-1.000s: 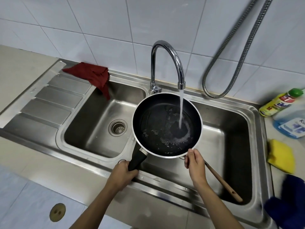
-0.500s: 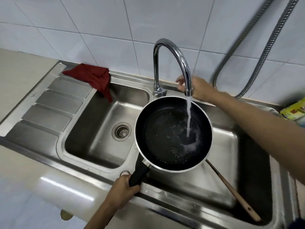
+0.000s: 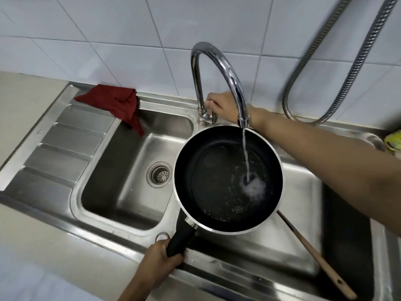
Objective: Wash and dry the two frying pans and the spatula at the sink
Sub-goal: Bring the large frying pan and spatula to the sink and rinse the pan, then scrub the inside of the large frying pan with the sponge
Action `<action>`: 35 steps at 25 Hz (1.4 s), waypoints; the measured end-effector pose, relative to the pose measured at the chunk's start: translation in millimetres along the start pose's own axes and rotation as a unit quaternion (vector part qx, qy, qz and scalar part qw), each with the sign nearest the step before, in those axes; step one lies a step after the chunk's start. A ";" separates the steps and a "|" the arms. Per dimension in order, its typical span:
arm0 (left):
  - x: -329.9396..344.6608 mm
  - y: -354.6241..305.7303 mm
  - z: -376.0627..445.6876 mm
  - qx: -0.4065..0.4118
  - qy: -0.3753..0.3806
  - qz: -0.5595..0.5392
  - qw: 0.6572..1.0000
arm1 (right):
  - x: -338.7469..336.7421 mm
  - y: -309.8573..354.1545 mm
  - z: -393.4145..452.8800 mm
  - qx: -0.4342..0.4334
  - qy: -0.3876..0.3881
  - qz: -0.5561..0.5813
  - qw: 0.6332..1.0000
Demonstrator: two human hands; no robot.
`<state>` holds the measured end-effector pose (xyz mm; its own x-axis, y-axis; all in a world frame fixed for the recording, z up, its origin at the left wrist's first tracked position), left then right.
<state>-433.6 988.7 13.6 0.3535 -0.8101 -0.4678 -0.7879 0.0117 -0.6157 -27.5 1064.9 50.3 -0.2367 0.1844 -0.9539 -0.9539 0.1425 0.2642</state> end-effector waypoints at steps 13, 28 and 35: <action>-1.5 -6.7 -4.2 0.029 0.003 -0.044 0.999 | -41.7 -25.5 -407.2 0.534 -0.128 -0.187 0.814; 5.6 -6.0 -21.3 0.032 -0.014 0.064 0.997 | -21.6 29.4 -357.7 0.415 -0.110 -0.038 0.902; 12.2 -36.7 -41.4 0.048 0.006 0.043 0.998 | 41.2 131.9 -246.6 0.107 0.147 -0.085 0.980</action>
<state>-421.2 954.1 56.8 0.2809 -0.8102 -0.5145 -0.7632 0.1365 -0.6316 -208.5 851.4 10.7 -0.1508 -0.1423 -0.9783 -0.9311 0.3528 0.0922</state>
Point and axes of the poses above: each hand's wrist, its own z-axis towards the middle knuckle, its own x-axis out of the palm, y = z × x, the point moved 1 cm from there along z, towards the middle knuckle, and after that the axes turned 14 degrees about -z, right-handed, at the moved point
